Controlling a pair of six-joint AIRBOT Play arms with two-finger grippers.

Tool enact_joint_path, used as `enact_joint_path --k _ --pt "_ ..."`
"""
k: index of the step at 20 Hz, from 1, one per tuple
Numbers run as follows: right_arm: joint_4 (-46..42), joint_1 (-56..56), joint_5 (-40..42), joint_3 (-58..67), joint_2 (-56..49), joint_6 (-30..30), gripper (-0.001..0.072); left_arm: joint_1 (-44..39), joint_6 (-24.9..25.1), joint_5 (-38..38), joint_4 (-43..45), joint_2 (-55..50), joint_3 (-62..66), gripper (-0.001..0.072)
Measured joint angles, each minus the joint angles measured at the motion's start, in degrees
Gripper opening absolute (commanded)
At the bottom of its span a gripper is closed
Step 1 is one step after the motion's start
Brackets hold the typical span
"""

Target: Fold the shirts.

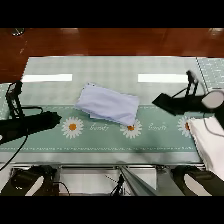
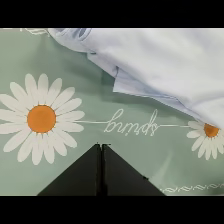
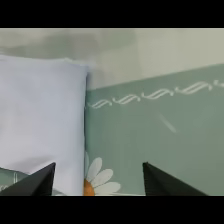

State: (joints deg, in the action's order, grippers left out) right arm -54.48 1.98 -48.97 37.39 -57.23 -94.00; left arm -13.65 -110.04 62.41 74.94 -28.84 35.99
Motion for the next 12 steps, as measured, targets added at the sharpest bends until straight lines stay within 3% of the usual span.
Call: enact_joint_path --k 5,10,11,12 --pt "16.94 1.99 0.63 -1.60 -12.09 13.66 0.0629 -1.68 -0.02 -0.09 -0.35 0.00 0.00 0.0023" --pt "21.77 6.56 -2.23 7.23 -25.29 17.64 0.0608 -2.36 -0.11 -0.11 -0.85 -0.02 0.00 0.0024" --pt "22.25 7.52 -2.67 8.87 -27.21 17.86 0.0461 -2.38 -0.09 -0.11 -1.05 0.00 0.00 0.0024" --pt "22.18 8.50 -2.89 10.62 -29.07 17.94 0.0158 -2.40 -0.11 -0.13 -1.16 0.00 0.00 0.0024"
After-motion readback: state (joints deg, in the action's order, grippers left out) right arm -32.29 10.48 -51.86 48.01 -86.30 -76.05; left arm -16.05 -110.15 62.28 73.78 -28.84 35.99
